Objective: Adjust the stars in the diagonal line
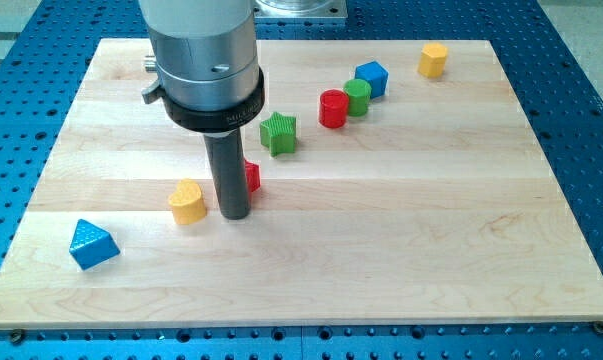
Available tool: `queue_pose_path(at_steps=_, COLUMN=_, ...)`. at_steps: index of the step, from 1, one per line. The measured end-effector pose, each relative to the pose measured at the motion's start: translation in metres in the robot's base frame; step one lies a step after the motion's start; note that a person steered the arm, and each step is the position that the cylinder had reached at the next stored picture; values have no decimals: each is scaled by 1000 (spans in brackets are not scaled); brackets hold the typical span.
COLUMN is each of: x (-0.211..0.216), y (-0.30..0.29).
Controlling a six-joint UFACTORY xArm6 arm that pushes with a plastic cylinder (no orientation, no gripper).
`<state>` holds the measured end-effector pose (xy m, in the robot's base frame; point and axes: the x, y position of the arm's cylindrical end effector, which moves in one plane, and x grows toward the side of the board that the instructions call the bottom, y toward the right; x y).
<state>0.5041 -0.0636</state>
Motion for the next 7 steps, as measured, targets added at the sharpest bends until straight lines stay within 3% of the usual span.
queue_pose_path(at_steps=2, x=-22, y=14)
queue_pose_path(at_steps=3, x=8, y=12)
queue_pose_path(at_steps=5, x=18, y=-22)
queue_pose_path(at_steps=6, x=42, y=-3)
queue_pose_path(at_steps=7, x=41, y=108)
